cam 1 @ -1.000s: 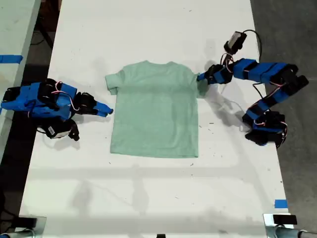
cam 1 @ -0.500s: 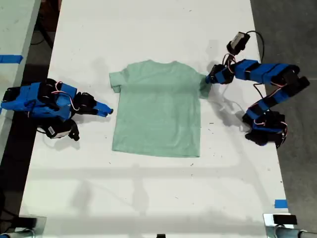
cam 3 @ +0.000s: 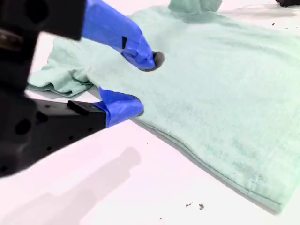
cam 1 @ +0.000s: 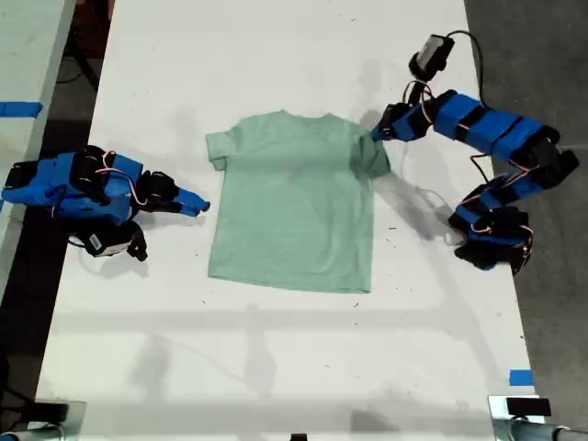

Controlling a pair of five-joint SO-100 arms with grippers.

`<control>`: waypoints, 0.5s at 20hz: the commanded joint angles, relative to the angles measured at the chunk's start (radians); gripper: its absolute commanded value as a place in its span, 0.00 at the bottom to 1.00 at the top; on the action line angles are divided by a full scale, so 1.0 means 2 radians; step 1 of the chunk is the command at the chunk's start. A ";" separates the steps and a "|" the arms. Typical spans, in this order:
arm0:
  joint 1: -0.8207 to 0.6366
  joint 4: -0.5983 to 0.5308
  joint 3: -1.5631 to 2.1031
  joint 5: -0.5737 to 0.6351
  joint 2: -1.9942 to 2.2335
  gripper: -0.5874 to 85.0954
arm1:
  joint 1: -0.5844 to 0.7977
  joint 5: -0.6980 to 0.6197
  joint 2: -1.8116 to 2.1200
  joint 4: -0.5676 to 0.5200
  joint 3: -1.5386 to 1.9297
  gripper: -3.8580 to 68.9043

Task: Fold t shirt

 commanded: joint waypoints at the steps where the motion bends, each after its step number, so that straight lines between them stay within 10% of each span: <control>1: -0.002 -0.005 0.006 0.002 0.002 0.15 | -0.058 -0.014 0.020 0.003 -0.085 0.06; 9: -0.002 -0.005 0.006 0.002 0.002 0.15 | -0.208 -0.028 -0.174 -0.061 -0.217 0.06; 10: -0.002 -0.005 0.006 0.002 0.002 0.15 | -0.216 -0.031 -0.213 -0.041 -0.263 0.24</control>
